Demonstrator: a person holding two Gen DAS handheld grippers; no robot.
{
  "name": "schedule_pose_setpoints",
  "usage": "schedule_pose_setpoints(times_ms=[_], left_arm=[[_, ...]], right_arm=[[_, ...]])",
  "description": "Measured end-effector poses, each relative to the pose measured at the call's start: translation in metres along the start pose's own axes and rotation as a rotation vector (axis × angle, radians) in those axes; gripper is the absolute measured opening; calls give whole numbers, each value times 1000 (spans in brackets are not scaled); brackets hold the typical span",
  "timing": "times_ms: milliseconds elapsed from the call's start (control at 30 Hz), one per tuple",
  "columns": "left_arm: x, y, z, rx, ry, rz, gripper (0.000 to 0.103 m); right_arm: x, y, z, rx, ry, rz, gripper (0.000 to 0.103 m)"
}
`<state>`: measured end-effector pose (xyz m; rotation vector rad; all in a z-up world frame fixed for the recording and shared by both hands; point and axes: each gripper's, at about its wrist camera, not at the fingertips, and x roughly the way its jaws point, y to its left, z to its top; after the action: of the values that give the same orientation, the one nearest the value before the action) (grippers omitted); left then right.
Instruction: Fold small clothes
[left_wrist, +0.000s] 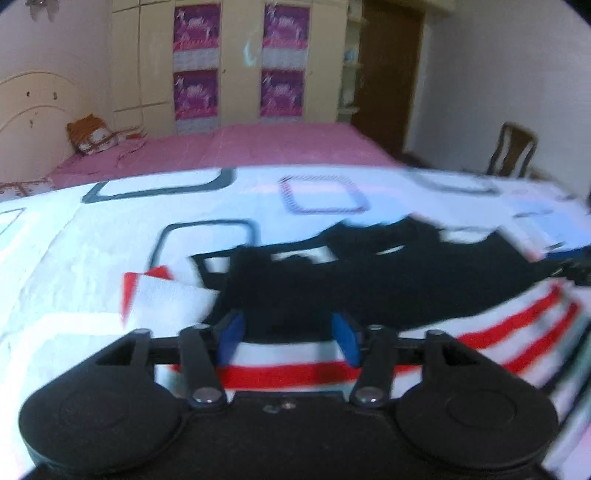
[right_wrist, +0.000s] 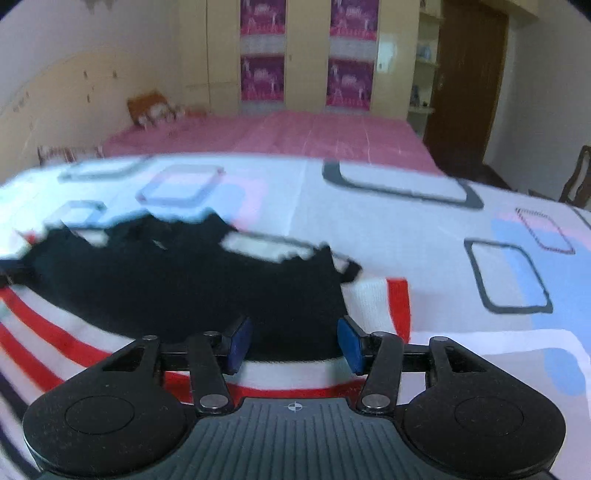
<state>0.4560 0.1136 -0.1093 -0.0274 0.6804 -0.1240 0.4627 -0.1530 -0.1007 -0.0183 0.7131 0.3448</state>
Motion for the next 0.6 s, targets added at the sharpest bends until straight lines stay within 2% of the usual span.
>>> schedule_pose_setpoints(times_ms=[100,167,267,333,400,467,500,533,567,600], left_arm=[[-15,-37,-12,70,8,-71,59],[-16,-54,-21,60,30,-116,59],[-12,-67,-33,68,42,-85,60],[-13,-58,-35,18,36,-85,61],[-19,-39,-36,-14,29,-46,62],[-26,-12,-41,-26,38,55,62],[-29,2,-44,-36,50,85,62],[-33,14,-47,-56,45,77,61],[-34,19,-47,-60,48,69,60],[-33,15,-45,-36,59,81,60]], right_arm=[[-13,40,-12,-67,1,96,52],[-13,59,-19,-96,30,150,52],[-6,84,-34,-163,71,154,52],[-5,87,-41,-183,68,128,52],[-12,77,-46,-164,58,73,52],[-17,46,-47,-61,60,7,52],[-18,31,-49,-28,83,-97,52],[-21,15,-53,6,91,-129,52],[-25,-1,-57,69,86,-91,52],[-26,-4,-58,78,88,-79,52]])
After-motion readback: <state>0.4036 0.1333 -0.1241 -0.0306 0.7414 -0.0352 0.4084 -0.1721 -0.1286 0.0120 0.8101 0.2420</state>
